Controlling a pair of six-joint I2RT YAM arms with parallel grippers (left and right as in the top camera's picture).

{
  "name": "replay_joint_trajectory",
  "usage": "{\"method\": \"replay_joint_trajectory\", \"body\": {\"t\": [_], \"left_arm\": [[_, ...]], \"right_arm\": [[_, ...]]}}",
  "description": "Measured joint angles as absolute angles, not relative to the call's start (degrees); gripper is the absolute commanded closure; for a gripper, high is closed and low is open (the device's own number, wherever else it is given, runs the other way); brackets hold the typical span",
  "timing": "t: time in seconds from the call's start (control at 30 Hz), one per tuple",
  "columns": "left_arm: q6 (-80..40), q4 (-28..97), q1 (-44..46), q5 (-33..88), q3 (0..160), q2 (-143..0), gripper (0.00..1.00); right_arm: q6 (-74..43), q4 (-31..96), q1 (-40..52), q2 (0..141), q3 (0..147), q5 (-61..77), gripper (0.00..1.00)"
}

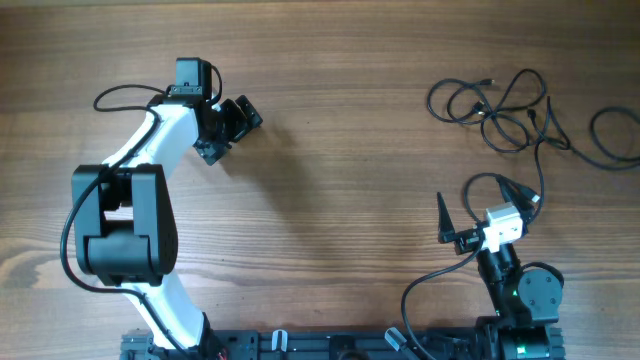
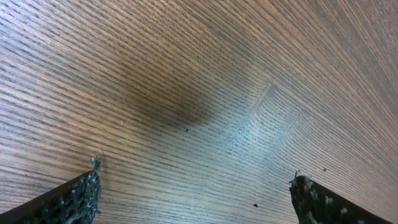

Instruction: Untangle cables

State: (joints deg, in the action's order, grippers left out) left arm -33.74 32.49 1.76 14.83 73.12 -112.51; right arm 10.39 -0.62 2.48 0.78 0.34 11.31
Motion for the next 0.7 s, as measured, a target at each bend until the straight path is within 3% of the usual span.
{"method": "replay_joint_trajectory", "body": {"t": [0.4,0.7], "left_arm": [[-33.74,32.49,4.54,14.79,73.12,-112.51,0.0],[-29.41,33.39,21.23,8.1,73.06,-102.26,0.0]], "right_arm": [[10.39,-0.62,2.48,0.78,0.34,11.29,0.0],[10.39,-0.62,2.48,0.78,0.34,11.29,0.0]]}}
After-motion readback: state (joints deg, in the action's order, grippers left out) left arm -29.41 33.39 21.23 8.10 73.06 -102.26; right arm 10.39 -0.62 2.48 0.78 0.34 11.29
